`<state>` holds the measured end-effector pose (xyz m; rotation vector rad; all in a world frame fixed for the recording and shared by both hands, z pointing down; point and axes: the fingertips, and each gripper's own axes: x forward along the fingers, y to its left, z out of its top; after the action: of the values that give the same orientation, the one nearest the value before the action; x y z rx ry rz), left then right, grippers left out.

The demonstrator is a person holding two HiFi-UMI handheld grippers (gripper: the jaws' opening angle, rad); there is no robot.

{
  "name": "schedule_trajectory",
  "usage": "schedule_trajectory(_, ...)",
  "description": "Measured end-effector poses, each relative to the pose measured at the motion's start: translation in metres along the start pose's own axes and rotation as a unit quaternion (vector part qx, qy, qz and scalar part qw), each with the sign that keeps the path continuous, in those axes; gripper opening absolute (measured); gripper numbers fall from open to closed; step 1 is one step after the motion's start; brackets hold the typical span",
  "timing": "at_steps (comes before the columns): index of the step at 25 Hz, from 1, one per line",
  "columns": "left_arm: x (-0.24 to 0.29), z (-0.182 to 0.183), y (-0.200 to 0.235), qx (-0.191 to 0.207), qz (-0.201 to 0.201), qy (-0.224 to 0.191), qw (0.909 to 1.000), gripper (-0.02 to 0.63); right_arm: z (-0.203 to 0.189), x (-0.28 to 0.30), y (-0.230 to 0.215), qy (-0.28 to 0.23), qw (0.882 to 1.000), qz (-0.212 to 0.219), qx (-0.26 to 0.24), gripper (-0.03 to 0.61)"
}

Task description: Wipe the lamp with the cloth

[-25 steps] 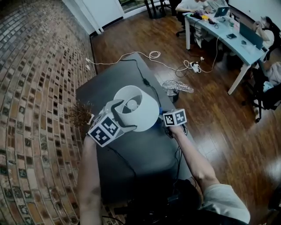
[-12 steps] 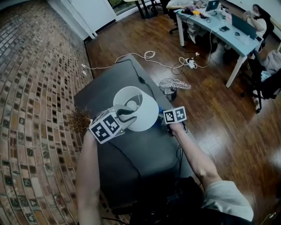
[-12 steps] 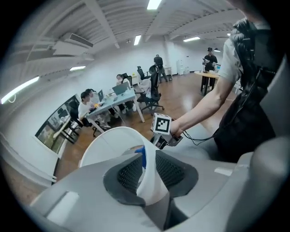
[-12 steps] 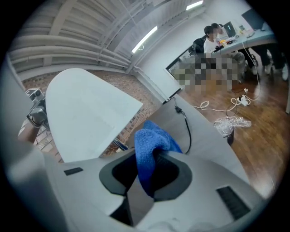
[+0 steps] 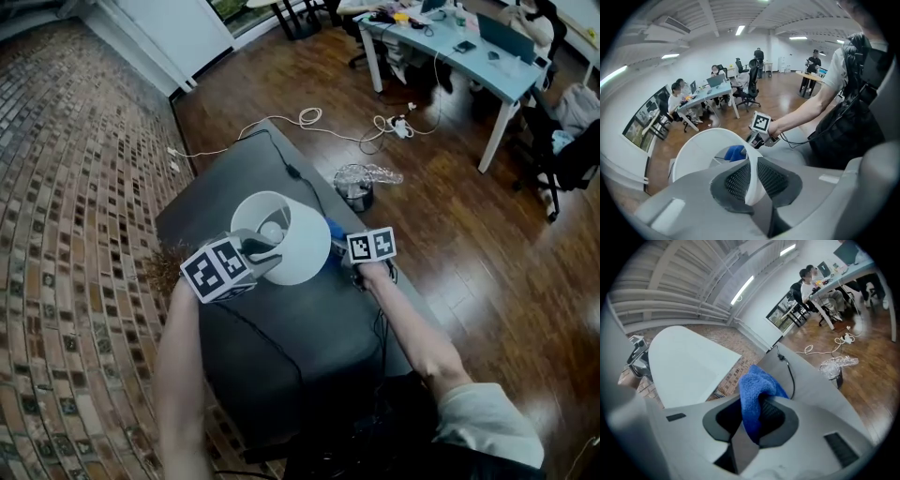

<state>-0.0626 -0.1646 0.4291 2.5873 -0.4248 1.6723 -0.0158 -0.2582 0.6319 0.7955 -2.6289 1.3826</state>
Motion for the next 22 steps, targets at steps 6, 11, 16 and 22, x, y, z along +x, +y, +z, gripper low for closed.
schedule_trajectory(6,-0.013,-0.002,-0.02,-0.084,-0.066,-0.02,0.9941,0.04,-0.013,-0.034,0.007,-0.031,0.999,0.017,-0.002,0.084)
schedule_trajectory(11,-0.045,-0.027,0.039,-0.247,-0.051,-0.11,0.9614,0.041,-0.037,-0.054,0.0,-0.015,0.998,-0.015,-0.054,0.084)
schedule_trajectory(16,-0.064,-0.088,0.089,-0.323,-0.017,-0.163,0.9323,0.05,-0.069,-0.047,0.02,0.028,0.978,-0.042,-0.204,0.084)
schedule_trajectory(22,-0.069,-0.124,0.112,-0.366,0.022,-0.183,0.9124,0.061,-0.045,0.024,0.113,-0.016,0.891,-0.007,-0.454,0.084)
